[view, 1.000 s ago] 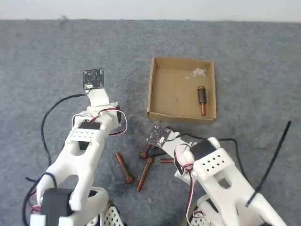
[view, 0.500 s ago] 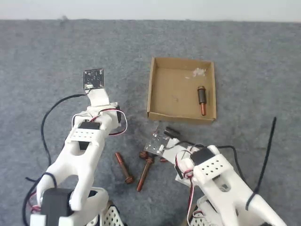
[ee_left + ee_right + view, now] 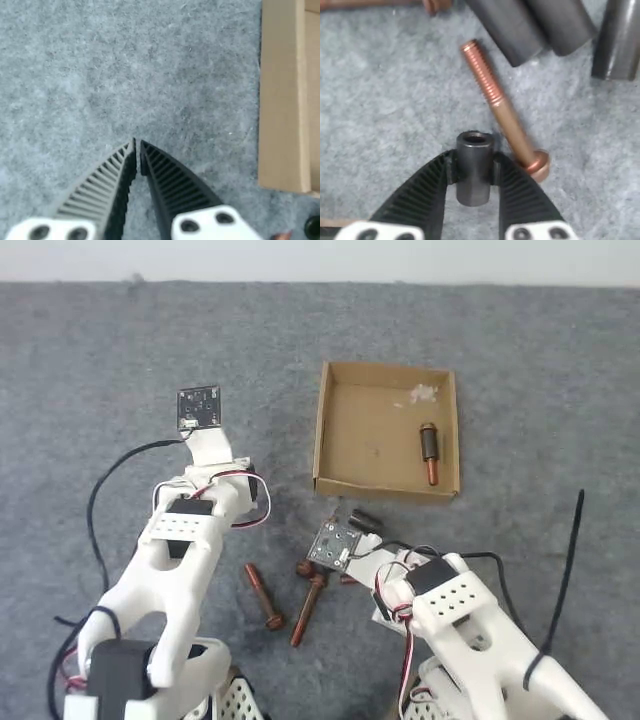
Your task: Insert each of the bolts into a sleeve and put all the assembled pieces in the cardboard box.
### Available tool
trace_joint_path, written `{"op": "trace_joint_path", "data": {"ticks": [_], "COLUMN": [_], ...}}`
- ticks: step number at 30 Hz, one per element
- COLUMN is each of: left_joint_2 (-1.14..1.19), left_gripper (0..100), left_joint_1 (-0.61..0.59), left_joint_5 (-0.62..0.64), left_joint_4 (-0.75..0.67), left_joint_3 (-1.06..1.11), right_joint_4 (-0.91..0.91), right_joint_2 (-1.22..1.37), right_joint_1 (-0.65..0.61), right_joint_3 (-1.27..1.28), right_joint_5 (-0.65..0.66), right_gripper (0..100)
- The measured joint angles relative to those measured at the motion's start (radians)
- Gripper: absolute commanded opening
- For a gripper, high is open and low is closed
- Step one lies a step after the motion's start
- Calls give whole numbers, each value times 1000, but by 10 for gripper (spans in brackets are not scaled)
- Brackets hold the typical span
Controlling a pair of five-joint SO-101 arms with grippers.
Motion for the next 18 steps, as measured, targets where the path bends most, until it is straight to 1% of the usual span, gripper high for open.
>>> {"op": "trace_joint_path", "data": {"ticks": [5,8,10,13,15,18], "left_joint_2": [0,0,0,0,0,0], "left_gripper": [12,12,12,12,12,12], "left_joint_1": [0,0,0,0,0,0], "left_joint_5": [0,0,0,0,0,0], "left_joint_4": [0,0,0,0,0,0], "left_joint_3": [0,0,0,0,0,0], "right_joint_4": [-2,-2,2,40,46,48], "right_joint_2": [-11,-11,-11,-11,-11,-11], "right_joint_1": [26,84,147,276,370,451], "right_joint_3": [6,5,-8,-68,-106,-129], "right_joint_5": [-95,-153,-212,-276,-281,-282], "right_gripper": [6,6,6,6,6,6]}}
